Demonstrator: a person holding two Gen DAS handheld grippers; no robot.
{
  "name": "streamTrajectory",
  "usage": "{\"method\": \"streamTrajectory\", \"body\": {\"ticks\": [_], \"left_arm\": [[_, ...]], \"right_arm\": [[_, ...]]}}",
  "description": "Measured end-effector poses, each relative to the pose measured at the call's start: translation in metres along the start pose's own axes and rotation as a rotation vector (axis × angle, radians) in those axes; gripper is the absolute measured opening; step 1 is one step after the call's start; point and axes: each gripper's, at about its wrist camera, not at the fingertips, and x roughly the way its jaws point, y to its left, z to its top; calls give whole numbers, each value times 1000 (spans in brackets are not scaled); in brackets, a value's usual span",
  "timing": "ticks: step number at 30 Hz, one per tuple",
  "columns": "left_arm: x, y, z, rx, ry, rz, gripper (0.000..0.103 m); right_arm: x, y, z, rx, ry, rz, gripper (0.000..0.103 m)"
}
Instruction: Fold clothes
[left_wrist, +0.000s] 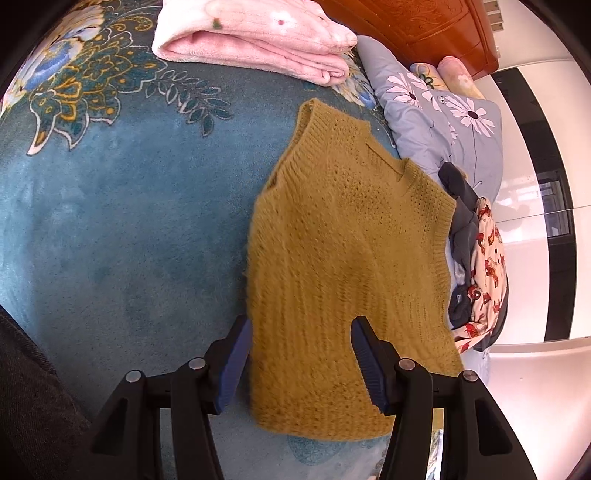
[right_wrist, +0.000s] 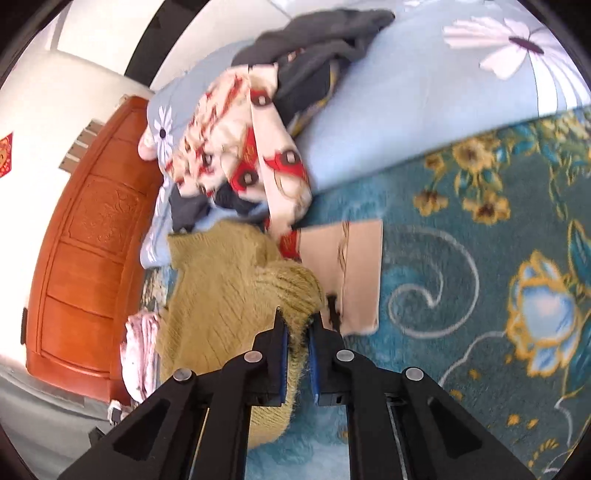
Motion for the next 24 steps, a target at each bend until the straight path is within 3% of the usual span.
{"method": "streamTrajectory", "body": {"ticks": [6, 17, 24], "left_arm": [[30, 4, -7, -33, 149, 85, 63], [66, -49, -50, 180, 317, -3, 61], [52, -90, -82, 363, 363, -188, 62]], "right_arm": [[3, 22, 41, -22, -47, -55, 9], [4, 24, 37, -88, 4, -74, 10], [4, 27, 35, -111, 26, -71, 10]]}}
